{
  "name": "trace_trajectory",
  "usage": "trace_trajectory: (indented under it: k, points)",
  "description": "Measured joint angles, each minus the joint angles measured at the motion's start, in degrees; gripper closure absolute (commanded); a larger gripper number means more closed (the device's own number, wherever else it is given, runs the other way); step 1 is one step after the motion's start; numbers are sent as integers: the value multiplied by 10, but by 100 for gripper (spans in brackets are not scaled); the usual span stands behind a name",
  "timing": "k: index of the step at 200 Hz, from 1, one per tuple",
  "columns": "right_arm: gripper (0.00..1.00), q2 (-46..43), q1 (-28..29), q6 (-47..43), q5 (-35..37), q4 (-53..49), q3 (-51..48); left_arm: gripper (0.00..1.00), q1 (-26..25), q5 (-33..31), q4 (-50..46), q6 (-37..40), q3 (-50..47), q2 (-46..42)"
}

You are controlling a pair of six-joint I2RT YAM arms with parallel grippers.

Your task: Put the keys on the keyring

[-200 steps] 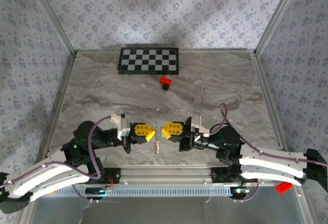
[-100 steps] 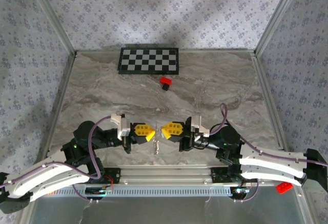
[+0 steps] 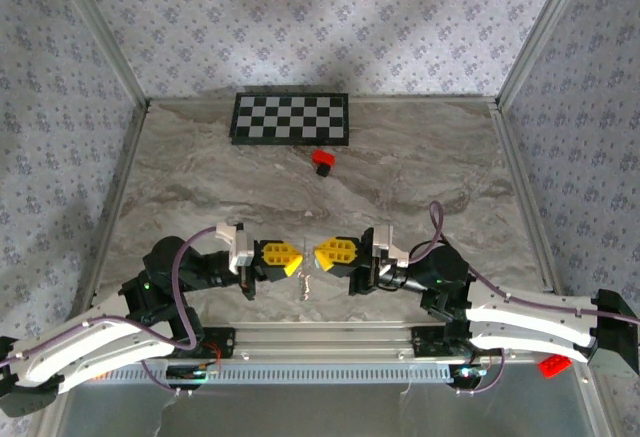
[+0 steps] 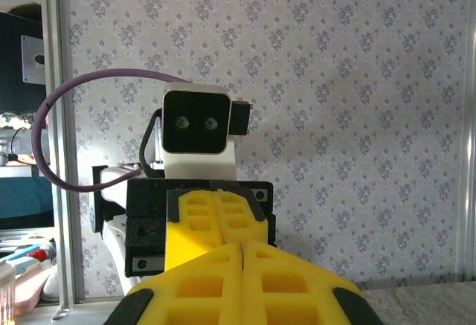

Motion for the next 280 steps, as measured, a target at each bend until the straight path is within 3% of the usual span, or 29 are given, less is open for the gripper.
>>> trace_trajectory:
  k: [280]
  points:
    - [100,10,1,0,0,4,0,100,0,-7,11,0,-1,2]
